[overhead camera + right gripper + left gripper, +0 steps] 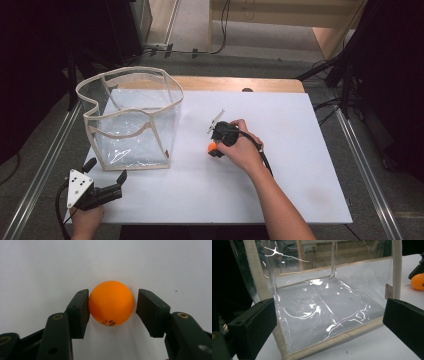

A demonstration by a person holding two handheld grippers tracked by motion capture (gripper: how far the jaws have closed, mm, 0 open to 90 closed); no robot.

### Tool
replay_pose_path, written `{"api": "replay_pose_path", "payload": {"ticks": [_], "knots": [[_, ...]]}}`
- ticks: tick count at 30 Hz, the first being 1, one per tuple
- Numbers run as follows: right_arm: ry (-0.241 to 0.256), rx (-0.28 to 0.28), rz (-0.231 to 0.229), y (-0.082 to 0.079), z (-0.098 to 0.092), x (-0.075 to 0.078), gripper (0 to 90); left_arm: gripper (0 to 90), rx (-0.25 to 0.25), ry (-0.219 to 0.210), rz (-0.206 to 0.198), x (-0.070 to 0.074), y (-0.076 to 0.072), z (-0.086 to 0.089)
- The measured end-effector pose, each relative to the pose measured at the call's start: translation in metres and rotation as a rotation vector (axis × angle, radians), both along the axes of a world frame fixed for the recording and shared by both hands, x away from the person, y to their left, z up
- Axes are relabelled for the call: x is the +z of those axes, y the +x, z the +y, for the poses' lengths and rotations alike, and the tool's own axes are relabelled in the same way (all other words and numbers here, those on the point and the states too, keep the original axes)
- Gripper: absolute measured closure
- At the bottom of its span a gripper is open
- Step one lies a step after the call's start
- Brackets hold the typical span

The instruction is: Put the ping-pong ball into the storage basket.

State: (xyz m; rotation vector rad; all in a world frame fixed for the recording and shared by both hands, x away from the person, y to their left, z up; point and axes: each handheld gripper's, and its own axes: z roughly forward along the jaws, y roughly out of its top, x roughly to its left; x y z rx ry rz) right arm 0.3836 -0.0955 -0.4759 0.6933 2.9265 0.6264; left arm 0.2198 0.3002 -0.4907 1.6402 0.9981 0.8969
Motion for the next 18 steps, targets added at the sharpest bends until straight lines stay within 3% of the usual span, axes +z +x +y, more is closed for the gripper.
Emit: {"api": "replay_pose_path", "payload": {"ticks": [9, 18], "knots": [[-0.017, 0.008, 0.015, 0.0007, 0.0047, -0.0049, 47.7, 0.0, -0.001, 0.002, -0.001, -0.0001, 0.0, -0.0003], [-0.02, 0.026, 0.019, 0.0012, 0.0062, 0.0018, 48.1, 0.0, 0.001, 0.003, 0.0, -0.0001, 0.0001, -0.0004]]}}
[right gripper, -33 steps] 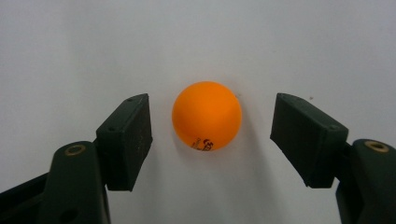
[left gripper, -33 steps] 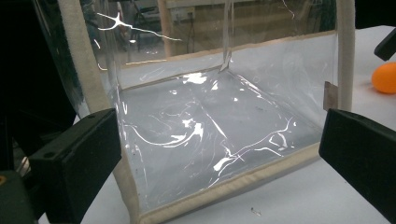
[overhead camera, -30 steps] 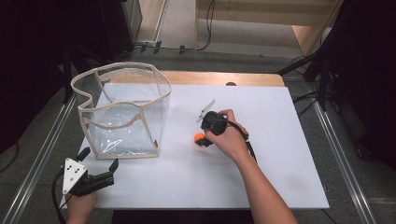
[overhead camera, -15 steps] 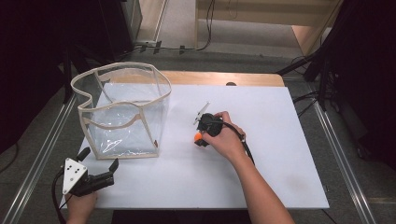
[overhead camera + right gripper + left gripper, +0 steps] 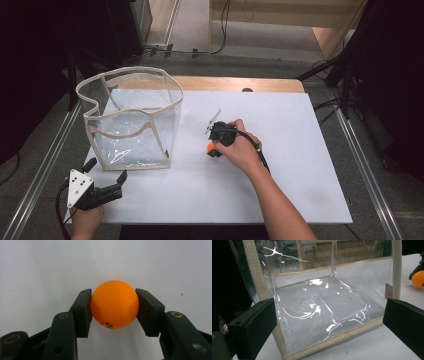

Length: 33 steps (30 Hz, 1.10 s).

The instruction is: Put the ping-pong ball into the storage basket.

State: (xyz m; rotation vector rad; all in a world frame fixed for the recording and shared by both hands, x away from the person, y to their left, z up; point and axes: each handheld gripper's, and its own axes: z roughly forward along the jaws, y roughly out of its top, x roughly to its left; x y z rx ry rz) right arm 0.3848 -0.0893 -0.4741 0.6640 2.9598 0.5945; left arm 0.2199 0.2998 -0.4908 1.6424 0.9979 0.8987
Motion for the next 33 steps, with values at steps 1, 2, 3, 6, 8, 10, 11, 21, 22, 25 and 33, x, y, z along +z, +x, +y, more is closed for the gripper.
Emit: {"api": "replay_pose_path", "payload": {"ticks": [1, 2, 3, 6, 8, 10, 11, 21, 22, 25, 33], "knots": [[-0.001, 0.002, 0.003, 0.0, 0.0, 0.002, 48.0, 0.0, 0.0, 0.0, 0.0, 0.0, 0.0, 0.0], [-0.003, 0.0, 0.001, 0.0, 0.0, 0.005, 48.0, 0.0, 0.0, 0.0, 0.0, 0.0, 0.0, 0.0], [0.005, 0.002, 0.0, 0.001, 0.0, 0.007, 48.0, 0.0, 0.0, 0.0, 0.0, 0.0, 0.0, 0.0], [0.016, 0.008, 0.005, 0.002, 0.0, 0.013, 48.1, 0.0, 0.0, 0.001, 0.0, 0.0, 0.0, 0.0], [0.017, 0.011, 0.013, 0.003, 0.001, 0.017, 48.0, 0.0, -0.001, 0.001, 0.0, 0.0, 0.0, 0.0], [0.02, 0.015, 0.015, 0.003, 0.001, 0.019, 48.0, 0.0, -0.002, 0.001, 0.0, 0.0, 0.0, 0.0], [0.025, 0.022, 0.014, 0.004, 0.002, 0.021, 48.1, 0.0, -0.002, 0.001, 0.0, 0.0, 0.0, 0.0], [0.045, 0.032, 0.022, 0.008, 0.003, 0.038, 48.1, 0.0, -0.003, 0.002, 0.0, 0.0, 0.0, 0.0], [0.05, 0.035, 0.022, 0.008, 0.003, 0.039, 48.1, 0.0, -0.003, 0.003, 0.0, 0.0, 0.0, 0.0], [0.055, 0.04, 0.02, 0.01, 0.003, 0.045, 48.1, 0.0, -0.003, 0.003, 0.001, 0.0, 0.0, 0.0], [0.075, 0.049, 0.012, 0.012, 0.005, 0.059, 48.1, 0.0, -0.005, 0.0, -0.001, 0.0, 0.0, 0.0]]}}
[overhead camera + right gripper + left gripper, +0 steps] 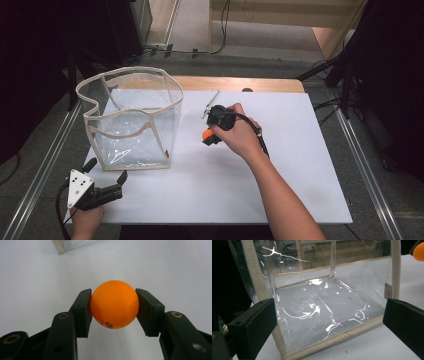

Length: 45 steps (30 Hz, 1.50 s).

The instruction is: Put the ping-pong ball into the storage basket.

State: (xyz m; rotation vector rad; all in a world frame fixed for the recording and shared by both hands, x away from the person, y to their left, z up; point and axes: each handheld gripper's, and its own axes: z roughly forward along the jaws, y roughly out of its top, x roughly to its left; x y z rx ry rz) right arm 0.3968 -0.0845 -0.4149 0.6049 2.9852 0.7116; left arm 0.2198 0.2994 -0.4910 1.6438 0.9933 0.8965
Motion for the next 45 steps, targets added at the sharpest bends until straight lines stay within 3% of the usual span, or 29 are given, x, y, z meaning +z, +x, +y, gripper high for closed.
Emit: {"api": "replay_pose_path", "payload": {"ticks": [45], "knots": [[0.02, 0.067, -0.013, 0.017, 0.019, 0.071, 48.2, 0.0, -0.003, -0.002, 0.002, 0.0, 0.0, 0.0]]}}
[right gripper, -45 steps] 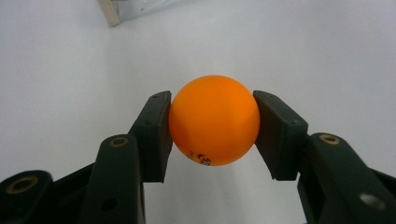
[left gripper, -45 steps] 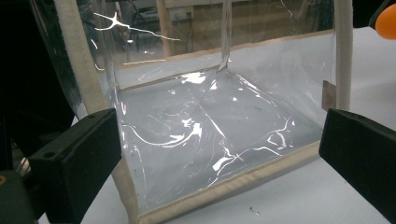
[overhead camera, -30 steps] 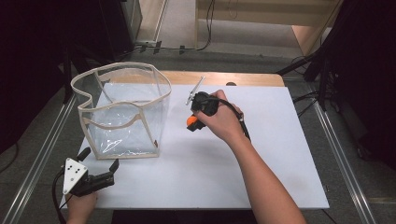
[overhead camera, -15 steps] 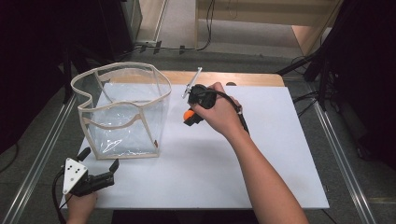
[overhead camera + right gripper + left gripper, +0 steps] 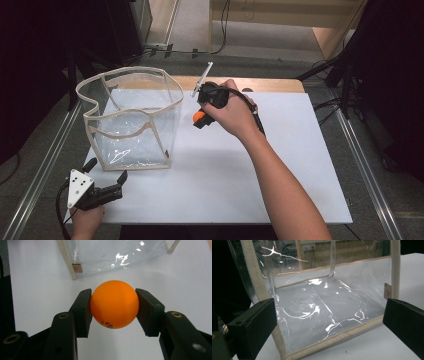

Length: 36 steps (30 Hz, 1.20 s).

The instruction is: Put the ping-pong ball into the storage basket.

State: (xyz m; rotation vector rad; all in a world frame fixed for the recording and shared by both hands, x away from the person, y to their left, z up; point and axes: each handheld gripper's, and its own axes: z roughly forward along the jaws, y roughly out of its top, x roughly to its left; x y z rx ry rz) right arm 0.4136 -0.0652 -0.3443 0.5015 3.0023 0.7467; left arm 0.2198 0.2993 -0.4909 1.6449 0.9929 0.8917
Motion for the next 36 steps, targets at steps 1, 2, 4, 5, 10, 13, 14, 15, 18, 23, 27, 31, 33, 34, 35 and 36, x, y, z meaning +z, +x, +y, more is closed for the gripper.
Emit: {"api": "replay_pose_path", "payload": {"ticks": [1, 2, 4, 5, 10, 13, 14, 15, 18, 23, 27, 31, 33, 34, 35, 36], "knots": [[0.005, 0.002, 0.0, 0.001, 0.0, 0.002, 48.2, 0.0, -0.001, -0.001, 0.0, 0.0, 0.0, 0.0], [0.004, 0.003, 0.0, 0.002, 0.0, 0.003, 48.2, 0.0, -0.002, 0.0, 0.0, 0.0, 0.0, 0.0], [0.002, 0.004, 0.0, 0.003, 0.001, 0.007, 48.2, 0.0, -0.002, 0.0, 0.0, 0.0, 0.0, 0.0], [0.003, 0.007, -0.001, 0.003, 0.002, 0.007, 48.2, 0.0, -0.001, 0.0, 0.001, 0.0, 0.0, 0.0], [-0.002, 0.017, -0.007, 0.003, 0.004, 0.015, 48.2, 0.0, -0.001, 0.0, 0.0, 0.0, 0.0, 0.0], [-0.002, 0.02, -0.006, 0.004, 0.006, 0.019, 48.2, 0.0, -0.002, 0.001, 0.001, 0.0, 0.0, 0.0], [-0.003, 0.02, -0.008, 0.004, 0.006, 0.02, 48.2, 0.0, -0.002, 0.001, 0.001, 0.0, 0.0, 0.0], [-0.002, 0.025, -0.007, 0.004, 0.007, 0.022, 48.2, 0.0, -0.002, 0.0, 0.002, 0.0, 0.0, 0.0], [-0.003, 0.033, -0.009, 0.005, 0.009, 0.024, 48.2, 0.0, -0.003, 0.0, 0.003, 0.0, 0.0, 0.0], [-0.003, 0.034, -0.004, 0.007, 0.011, 0.029, 48.2, 0.0, -0.003, -0.001, 0.002, 0.0, 0.0, 0.0], [0.001, 0.038, -0.003, 0.008, 0.013, 0.031, 48.2, 0.0, -0.005, -0.001, 0.003, 0.0, 0.0, 0.0], [-0.001, 0.045, -0.004, 0.009, 0.016, 0.034, 48.2, 0.0, -0.005, -0.001, 0.003, 0.0, 0.0, 0.0], [-0.003, 0.044, -0.001, 0.01, 0.016, 0.036, 48.2, 0.0, -0.005, -0.002, 0.003, 0.0, 0.0, 0.0], [-0.002, 0.046, -0.002, 0.01, 0.017, 0.037, 48.2, 0.0, -0.005, -0.001, 0.002, 0.0, 0.001, 0.0], [0.0, 0.046, 0.0, 0.01, 0.017, 0.038, 48.2, 0.0, -0.006, -0.001, 0.002, 0.0, 0.001, 0.0], [0.002, 0.046, 0.0, 0.011, 0.017, 0.039, 48.2, 0.0, -0.006, -0.001, 0.002, 0.0, 0.001, 0.0]]}}
